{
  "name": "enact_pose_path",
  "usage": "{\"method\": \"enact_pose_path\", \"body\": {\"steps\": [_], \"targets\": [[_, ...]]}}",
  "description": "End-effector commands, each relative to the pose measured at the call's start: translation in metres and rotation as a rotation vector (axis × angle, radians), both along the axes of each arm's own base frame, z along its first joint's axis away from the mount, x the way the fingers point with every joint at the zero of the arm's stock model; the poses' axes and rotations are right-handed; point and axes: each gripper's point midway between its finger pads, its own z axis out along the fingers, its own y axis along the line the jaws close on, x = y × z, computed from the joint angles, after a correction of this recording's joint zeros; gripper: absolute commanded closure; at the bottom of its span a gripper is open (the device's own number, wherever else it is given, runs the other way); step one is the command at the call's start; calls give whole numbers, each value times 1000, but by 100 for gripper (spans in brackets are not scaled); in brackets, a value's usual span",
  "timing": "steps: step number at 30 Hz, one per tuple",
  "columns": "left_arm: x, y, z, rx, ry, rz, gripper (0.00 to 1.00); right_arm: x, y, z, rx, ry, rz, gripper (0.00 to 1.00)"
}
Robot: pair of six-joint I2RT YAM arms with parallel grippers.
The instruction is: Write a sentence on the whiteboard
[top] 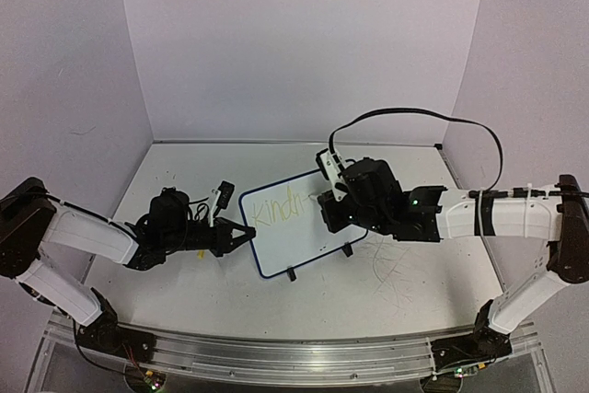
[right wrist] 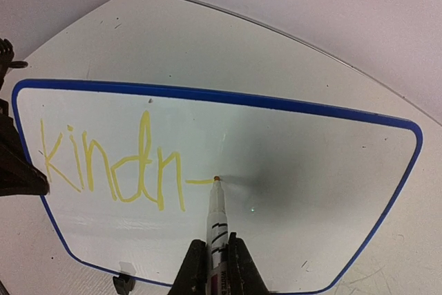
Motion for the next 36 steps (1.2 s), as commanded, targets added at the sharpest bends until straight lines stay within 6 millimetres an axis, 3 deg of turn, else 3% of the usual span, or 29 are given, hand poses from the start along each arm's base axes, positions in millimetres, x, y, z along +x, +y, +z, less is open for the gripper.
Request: {"method": "enact_pose_path", "body": {"steps": [1,17,36], "targets": [[3,1,3,23,-20,16,100,12,6,34,71,-70,-30,100],[4,0,5,21,-22,12,100,7,20,16,67,-15,28,100],[4,0,3,24,-20,13,100,-10,1,-17,13,59,30,100]]}}
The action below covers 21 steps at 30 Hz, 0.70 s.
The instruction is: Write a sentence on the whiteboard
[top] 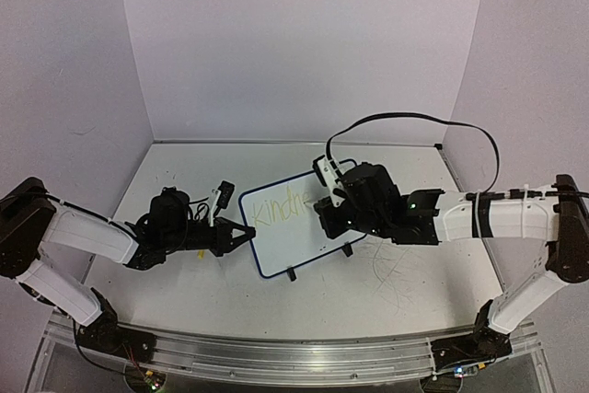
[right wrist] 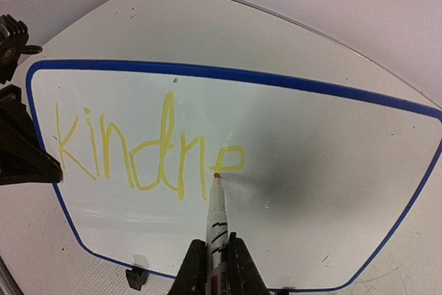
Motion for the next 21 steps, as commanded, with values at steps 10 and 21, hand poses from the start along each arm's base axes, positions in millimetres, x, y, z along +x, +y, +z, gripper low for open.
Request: {"method": "enact_pose_path", "body": {"steps": [10,21], "targets": [[3,0,3,20,-20,8,100,2,-27,-3,-52,-18,-81,100],[3,1,3,20,-20,10,100,9,-35,62,123,-140,-59,100]]}}
